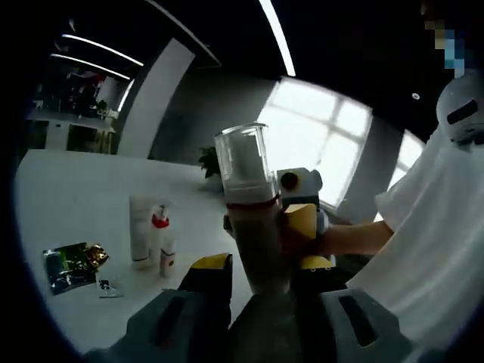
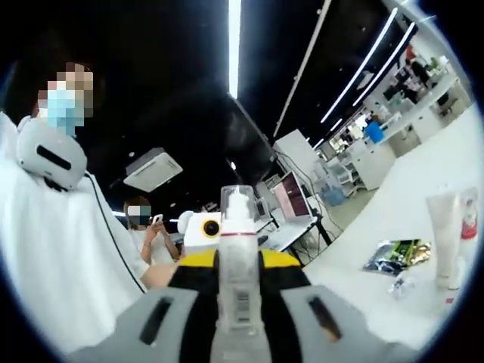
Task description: Arrange the skincare products in the storage area until every visible bottle or jar stands upright without overlapping.
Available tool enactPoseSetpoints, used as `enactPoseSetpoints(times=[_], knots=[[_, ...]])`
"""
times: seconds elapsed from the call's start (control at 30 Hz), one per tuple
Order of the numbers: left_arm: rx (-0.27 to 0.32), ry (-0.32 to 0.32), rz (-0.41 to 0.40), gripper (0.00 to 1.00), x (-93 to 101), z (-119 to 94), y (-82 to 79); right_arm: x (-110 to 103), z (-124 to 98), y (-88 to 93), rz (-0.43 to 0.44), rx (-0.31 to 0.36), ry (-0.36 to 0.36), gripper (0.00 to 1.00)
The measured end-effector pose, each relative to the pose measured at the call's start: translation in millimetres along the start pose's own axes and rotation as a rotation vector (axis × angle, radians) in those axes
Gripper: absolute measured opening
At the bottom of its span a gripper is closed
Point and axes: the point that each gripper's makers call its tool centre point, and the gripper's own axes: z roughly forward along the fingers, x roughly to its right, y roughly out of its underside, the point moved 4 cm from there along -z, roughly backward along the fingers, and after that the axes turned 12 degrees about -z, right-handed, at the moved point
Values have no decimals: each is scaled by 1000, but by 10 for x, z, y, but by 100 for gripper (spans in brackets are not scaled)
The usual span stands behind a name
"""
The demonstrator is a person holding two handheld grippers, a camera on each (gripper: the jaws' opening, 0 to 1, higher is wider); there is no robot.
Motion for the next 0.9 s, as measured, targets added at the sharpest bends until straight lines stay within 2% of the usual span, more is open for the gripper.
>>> enactPoseSetpoints(times=[0.17, 0.33, 0.5, 0.57, 0.73, 0.9], knots=[[-16, 7, 17, 21, 17, 24, 10, -1, -17, 0, -12, -4, -8, 20], [-56, -33, 63, 20, -11, 60, 9, 12, -32, 1, -48, -28, 6, 21], [-96, -95, 139, 19, -105, 87, -30, 90, -62, -61, -111, -65, 66, 21], [-124, -108, 165, 19, -144, 105, -22, 129, -81, -86, -158, -102, 98, 22], [-160, -113, 198, 19, -229, 163, 8, 182, -105, -207, -266, -168, 153, 22], [-192, -126, 232, 19, -336, 222, 34, 232, -119, -301, -319, -195, 213, 22]])
